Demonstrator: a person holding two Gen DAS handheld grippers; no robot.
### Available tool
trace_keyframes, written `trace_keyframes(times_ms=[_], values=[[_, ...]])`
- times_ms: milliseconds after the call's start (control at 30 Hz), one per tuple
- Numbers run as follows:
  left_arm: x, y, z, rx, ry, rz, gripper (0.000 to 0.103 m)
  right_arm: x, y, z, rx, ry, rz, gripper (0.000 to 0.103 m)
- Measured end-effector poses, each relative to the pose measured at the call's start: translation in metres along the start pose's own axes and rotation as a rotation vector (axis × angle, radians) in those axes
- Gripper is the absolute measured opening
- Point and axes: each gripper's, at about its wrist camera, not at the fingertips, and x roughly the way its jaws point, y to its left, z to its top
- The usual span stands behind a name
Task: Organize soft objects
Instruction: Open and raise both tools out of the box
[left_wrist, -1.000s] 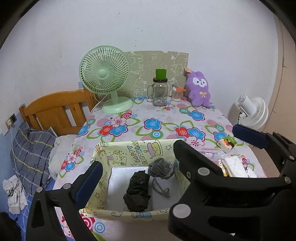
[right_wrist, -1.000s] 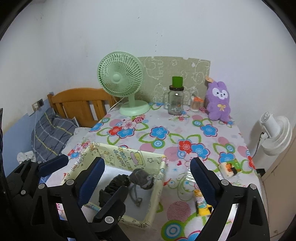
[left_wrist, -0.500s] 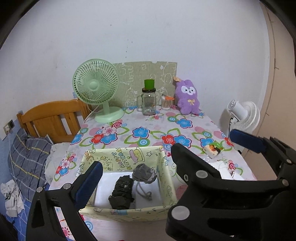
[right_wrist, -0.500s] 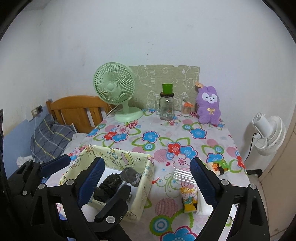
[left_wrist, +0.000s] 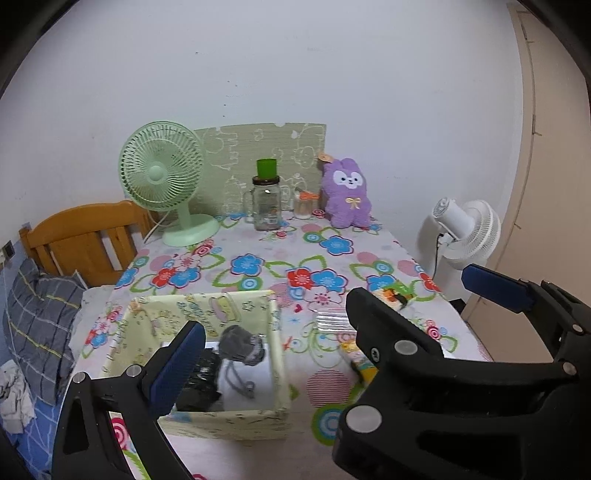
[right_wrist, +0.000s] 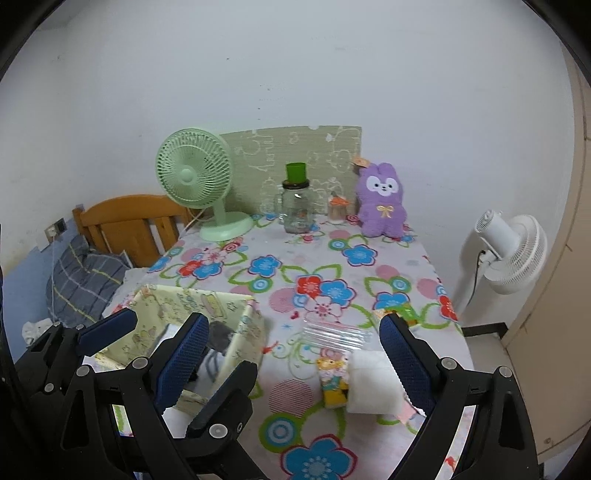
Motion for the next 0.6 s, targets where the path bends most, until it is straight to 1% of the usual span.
trace_keyframes(times_ms=[333,600], values=[[0.014,-0.028,-0.009,0.019,0.019,-0.040,0.101,-0.001,-0.027,-0.015,0.018,0.004,-0.034,0.095],[0.028,-0.049,-0.016,0.043,0.039,-0.054,0.098,0.007,-0.049,-0.026,0.032,0.010,-0.053,0.095]])
